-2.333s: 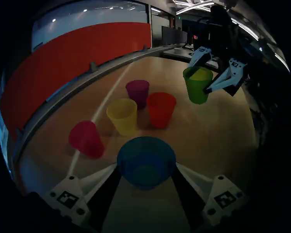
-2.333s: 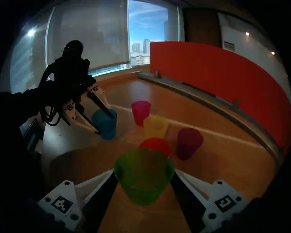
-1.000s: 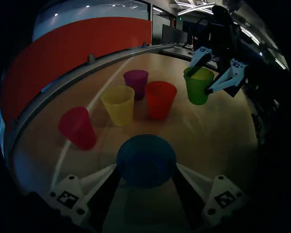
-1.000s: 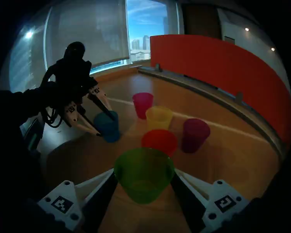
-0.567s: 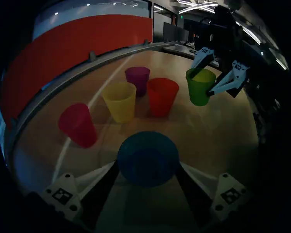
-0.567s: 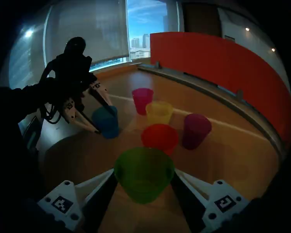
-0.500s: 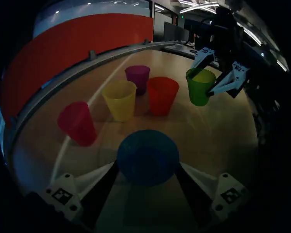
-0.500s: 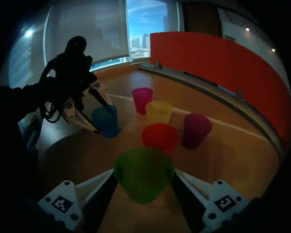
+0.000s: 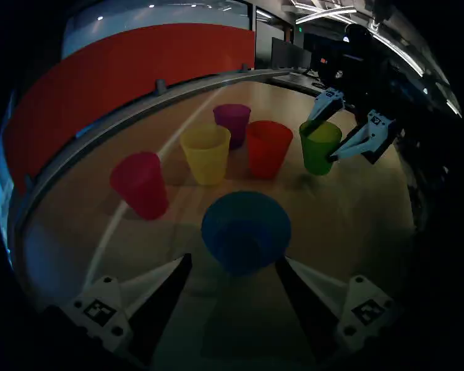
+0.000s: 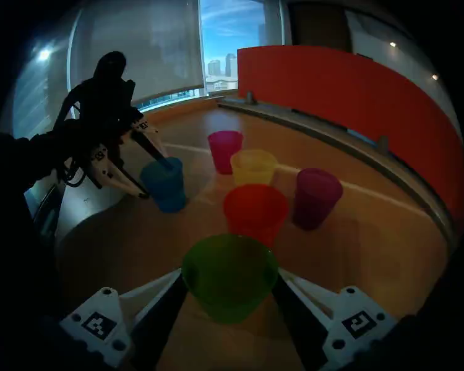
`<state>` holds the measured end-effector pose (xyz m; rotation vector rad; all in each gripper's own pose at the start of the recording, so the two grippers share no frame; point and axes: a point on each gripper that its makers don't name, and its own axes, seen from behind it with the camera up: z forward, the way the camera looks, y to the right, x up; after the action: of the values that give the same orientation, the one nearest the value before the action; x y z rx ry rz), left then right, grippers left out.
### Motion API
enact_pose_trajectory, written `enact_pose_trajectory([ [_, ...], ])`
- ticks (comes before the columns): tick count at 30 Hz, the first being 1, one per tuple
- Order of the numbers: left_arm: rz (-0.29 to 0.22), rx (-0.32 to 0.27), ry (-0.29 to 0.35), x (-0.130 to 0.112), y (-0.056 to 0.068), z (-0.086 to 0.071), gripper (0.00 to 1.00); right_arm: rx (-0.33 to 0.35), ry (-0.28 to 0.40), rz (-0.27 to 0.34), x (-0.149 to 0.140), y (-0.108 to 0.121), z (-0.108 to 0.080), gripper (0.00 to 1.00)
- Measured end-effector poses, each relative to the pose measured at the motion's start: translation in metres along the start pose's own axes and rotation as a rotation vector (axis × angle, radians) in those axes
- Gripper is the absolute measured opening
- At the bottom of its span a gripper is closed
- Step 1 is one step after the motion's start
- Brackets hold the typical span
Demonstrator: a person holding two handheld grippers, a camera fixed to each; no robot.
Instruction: Pour water
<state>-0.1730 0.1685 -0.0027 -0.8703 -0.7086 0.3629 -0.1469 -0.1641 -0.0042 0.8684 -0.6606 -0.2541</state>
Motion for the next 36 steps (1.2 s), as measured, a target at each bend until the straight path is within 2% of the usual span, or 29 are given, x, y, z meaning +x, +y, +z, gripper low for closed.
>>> enact_pose_trajectory([
  [15, -0.033, 0.026, 0.027, -0.006, 0.002, -0.017, 1.0, -0.014, 0.002, -0.053, -0.011, 0.001, 0.002, 0.91],
  [30, -0.054, 0.034, 0.043, -0.007, 0.008, -0.024, 1.0, -0.032, -0.013, -0.035, -0.028, 0.001, -0.004, 0.92],
  [32, -0.053, 0.034, 0.045, -0.006, 0.009, -0.025, 1.0, -0.036, -0.016, -0.033, -0.029, 0.0, -0.006, 0.99],
  [36, -0.053, 0.044, 0.047, -0.007, 0.008, -0.028, 1.0, -0.047, -0.022, -0.025, -0.033, 0.001, -0.01, 1.0],
])
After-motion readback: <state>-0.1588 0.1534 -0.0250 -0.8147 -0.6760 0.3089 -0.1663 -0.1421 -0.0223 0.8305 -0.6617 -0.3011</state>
